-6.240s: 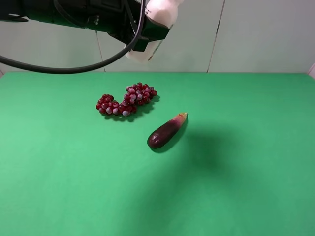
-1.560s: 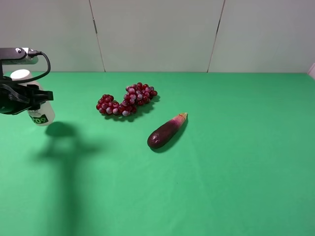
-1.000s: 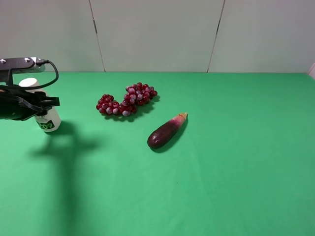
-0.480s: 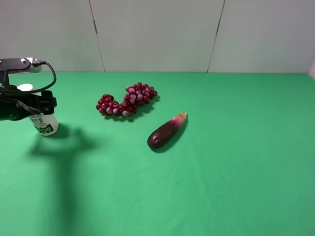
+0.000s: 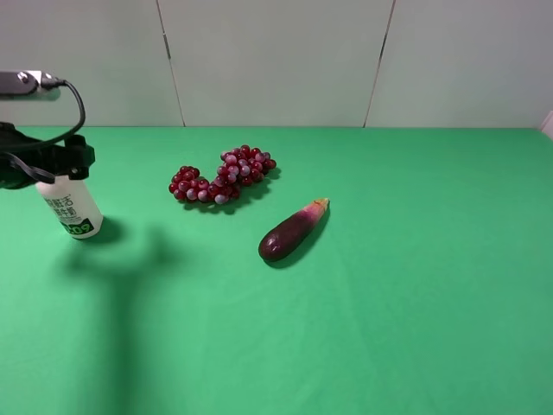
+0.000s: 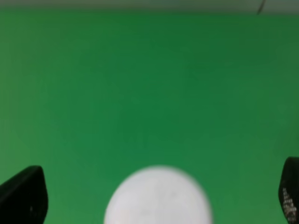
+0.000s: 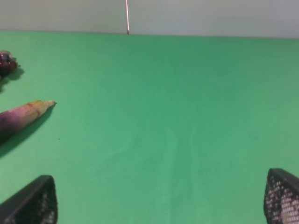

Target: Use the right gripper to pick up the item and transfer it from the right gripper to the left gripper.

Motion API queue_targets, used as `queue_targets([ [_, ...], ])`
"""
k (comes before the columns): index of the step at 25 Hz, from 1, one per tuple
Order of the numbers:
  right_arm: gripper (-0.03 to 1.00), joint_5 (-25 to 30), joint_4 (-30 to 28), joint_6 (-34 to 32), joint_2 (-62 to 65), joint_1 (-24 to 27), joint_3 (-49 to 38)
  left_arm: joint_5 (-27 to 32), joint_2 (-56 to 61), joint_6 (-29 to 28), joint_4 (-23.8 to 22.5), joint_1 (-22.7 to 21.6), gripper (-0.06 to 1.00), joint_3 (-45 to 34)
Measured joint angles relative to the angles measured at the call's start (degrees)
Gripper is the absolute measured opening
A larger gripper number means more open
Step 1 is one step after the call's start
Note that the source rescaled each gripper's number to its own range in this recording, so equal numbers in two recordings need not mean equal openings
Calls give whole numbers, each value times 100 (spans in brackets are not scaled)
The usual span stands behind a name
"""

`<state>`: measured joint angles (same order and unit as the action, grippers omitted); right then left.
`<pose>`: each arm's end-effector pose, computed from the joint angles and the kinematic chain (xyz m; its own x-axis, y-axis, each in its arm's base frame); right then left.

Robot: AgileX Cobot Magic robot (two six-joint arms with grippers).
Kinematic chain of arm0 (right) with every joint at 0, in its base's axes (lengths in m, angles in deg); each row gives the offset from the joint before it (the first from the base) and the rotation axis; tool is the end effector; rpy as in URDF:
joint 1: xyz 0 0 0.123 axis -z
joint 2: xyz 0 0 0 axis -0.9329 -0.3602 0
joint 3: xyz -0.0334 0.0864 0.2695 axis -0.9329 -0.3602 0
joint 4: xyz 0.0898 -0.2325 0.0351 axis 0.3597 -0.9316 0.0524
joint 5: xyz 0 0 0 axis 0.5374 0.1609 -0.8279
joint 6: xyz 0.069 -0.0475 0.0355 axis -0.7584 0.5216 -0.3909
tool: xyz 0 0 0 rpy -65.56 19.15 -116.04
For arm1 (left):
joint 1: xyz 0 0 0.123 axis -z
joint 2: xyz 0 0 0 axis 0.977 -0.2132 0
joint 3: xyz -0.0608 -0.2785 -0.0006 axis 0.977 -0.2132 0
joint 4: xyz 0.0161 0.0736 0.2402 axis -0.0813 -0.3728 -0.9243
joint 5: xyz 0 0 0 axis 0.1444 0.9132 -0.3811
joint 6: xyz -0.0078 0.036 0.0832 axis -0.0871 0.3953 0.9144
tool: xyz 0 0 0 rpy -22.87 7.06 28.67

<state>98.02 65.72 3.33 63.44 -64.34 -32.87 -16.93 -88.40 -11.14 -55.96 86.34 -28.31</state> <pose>-0.0033 0.0135 0.2792 -0.4217 -0.0245 -0.9064 -0.0772 0.9970 0.0089 0.2521 -0.0171 0.1940 -0.4283 0.0319 -0.9031 -0.0739 0.9948 0.0703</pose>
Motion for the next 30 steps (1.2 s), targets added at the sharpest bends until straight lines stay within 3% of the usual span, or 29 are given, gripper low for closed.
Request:
queue_targets([
  [6,88,0,1,0,0,0,0,1055,864,647,0,0,100,496],
  [14,88,0,1,0,0,0,0,3028,1997,731,-77,0,100,1463],
  [21,88,0,6,0,0,0,0,4150,2594,685,-481,-14,100,1887],
  [30,88,0,6,0,0,0,0,5476,3651,226,-1084,-772,100,1894],
])
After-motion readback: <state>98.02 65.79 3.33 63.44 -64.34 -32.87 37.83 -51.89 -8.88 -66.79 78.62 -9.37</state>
